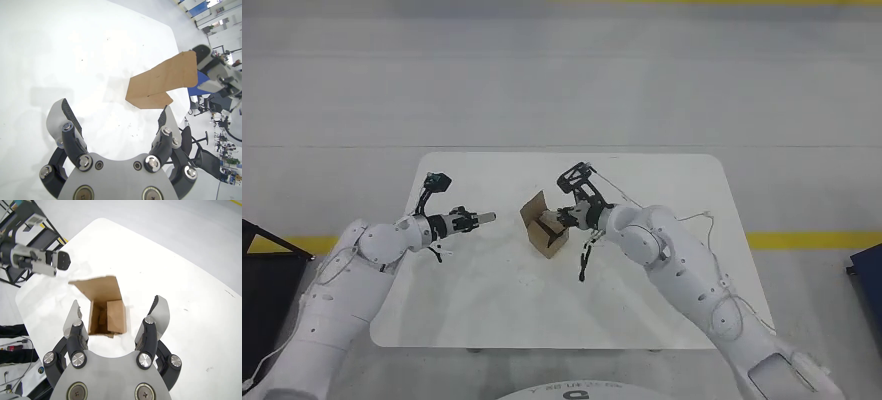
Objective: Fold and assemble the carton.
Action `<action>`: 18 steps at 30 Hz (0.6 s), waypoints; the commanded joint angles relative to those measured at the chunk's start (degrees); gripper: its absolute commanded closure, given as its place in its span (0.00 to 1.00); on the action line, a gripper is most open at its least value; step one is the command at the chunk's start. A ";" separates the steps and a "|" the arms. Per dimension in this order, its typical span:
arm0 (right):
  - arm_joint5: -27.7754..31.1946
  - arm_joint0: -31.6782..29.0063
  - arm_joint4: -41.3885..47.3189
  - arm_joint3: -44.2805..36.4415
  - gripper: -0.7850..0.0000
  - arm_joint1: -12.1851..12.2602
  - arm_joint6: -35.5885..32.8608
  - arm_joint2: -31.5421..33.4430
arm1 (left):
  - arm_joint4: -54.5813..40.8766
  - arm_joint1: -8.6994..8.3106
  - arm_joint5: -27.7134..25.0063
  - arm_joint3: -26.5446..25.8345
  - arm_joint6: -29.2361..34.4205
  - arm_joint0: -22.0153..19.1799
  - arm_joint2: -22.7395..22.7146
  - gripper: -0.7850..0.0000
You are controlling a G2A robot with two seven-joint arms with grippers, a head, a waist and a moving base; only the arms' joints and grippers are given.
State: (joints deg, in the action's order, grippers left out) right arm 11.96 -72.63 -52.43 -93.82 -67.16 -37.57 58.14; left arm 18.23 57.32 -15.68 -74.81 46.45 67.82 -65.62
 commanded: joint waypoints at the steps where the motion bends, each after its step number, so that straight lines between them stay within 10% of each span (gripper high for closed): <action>1: 2.38 -3.39 -5.14 -0.58 0.41 0.89 -0.03 1.59 | 3.03 0.52 2.92 -0.33 1.07 -2.25 2.48 0.00; 7: 2.00 -6.86 -17.94 -0.36 0.52 1.57 -0.98 -0.50 | 6.22 2.48 5.76 0.40 2.95 -7.47 9.23 0.00; 18: -2.30 -0.20 -11.74 6.45 0.57 -1.19 -2.58 -6.43 | 6.94 4.08 2.11 4.71 3.28 -10.52 13.51 0.00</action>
State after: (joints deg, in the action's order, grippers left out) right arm 9.81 -73.65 -64.87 -88.09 -68.10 -40.14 52.12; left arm 25.34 61.36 -12.90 -70.30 49.75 57.29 -52.19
